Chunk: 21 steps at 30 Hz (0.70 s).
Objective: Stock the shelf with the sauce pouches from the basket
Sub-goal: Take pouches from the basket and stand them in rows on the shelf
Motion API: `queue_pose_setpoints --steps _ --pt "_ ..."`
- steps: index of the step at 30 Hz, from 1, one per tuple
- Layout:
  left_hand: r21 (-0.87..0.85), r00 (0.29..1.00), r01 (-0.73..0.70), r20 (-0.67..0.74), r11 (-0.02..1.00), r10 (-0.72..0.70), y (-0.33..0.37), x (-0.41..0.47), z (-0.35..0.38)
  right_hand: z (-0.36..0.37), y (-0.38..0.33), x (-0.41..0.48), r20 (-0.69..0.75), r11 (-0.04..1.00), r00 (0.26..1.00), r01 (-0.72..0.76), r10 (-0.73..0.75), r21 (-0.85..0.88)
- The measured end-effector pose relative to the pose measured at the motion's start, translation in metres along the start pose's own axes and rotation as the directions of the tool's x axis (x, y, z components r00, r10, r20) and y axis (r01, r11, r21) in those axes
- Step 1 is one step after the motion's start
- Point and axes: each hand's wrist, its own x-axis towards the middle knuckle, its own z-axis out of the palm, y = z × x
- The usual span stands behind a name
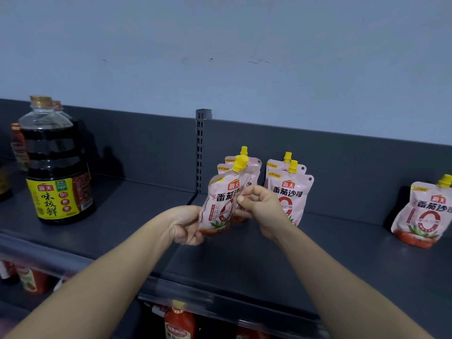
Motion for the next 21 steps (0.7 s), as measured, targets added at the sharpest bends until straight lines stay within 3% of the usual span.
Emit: queue_pose_setpoints --steps 5,9,16,21 --pt "0.011 0.993 -0.013 -0.114 1.0 0.015 0.002 0.004 0.001 -0.004 0.005 0.001 -0.06 1.0 0.998 -0.009 0.01 0.021" --pt "-0.033 0.974 -0.109 -0.204 0.993 0.1 -0.003 0.015 -0.003 -0.008 0.007 -0.001 -0.129 1.0 0.991 -0.021 0.021 -0.004" --pt "-0.101 0.979 -0.083 -0.196 0.991 0.062 -0.005 0.023 0.001 -0.009 0.008 -0.005 -0.151 1.0 0.988 -0.023 0.021 -0.012" --pt "-0.024 0.981 -0.09 -0.177 0.996 0.084 -0.001 0.019 0.008 -0.011 0.007 -0.003 -0.152 0.997 0.988 -0.024 0.012 -0.078"
